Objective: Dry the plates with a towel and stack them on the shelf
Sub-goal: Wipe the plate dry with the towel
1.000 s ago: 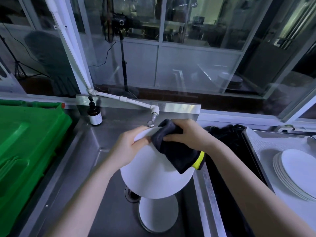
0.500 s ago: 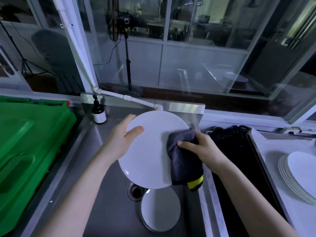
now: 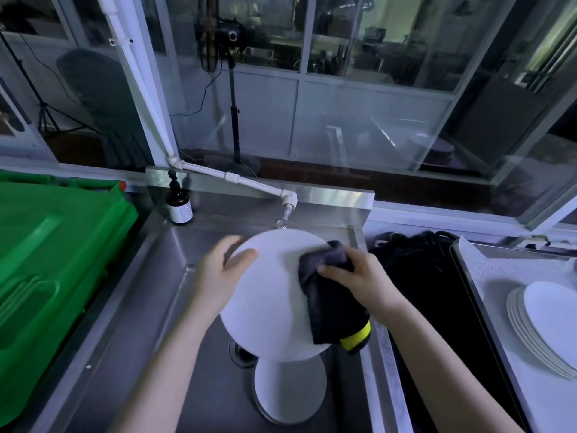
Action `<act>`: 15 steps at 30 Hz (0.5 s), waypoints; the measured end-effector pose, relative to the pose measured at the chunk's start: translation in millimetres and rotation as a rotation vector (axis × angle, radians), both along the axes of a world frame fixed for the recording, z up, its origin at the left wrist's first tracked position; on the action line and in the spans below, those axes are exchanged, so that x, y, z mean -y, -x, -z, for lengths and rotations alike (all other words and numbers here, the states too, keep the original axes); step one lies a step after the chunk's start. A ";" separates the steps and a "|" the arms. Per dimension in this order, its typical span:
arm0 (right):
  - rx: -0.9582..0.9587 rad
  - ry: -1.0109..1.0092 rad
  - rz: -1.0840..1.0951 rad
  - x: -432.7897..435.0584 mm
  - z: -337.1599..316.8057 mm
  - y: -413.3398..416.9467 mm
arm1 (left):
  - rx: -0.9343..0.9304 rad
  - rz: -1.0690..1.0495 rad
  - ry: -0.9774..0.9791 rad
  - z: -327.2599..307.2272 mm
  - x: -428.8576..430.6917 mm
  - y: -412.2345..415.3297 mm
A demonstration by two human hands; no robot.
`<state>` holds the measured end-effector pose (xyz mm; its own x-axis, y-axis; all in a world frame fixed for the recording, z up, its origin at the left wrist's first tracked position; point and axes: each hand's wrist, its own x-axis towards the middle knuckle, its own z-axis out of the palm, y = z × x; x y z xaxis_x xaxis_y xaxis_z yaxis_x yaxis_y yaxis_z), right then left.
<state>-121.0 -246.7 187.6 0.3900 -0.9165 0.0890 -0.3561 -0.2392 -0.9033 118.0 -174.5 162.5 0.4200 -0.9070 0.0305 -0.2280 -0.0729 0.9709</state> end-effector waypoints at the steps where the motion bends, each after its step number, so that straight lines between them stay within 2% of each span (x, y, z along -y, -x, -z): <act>1: 0.158 -0.110 0.104 -3.5 8.6 1.7 | -0.115 -0.095 -0.003 12.0 -9.2 6.8; 3: 0.399 -0.348 0.245 -11.6 24.7 -1.0 | -0.294 -0.174 0.033 27.3 -19.9 26.6; 6: 0.471 -0.483 0.272 -14.1 36.6 -1.3 | -0.288 -0.174 0.130 24.0 -17.0 35.9; 9: 0.364 -0.437 0.167 -2.7 22.6 8.1 | -0.180 -0.059 0.118 15.7 -6.0 22.3; 11: 0.226 -0.324 0.062 7.3 5.2 14.1 | -0.096 0.020 0.079 4.1 1.9 9.2; 15: -0.110 -0.038 -0.119 23.1 -31.8 8.9 | 0.264 0.328 0.050 -31.8 20.1 -5.4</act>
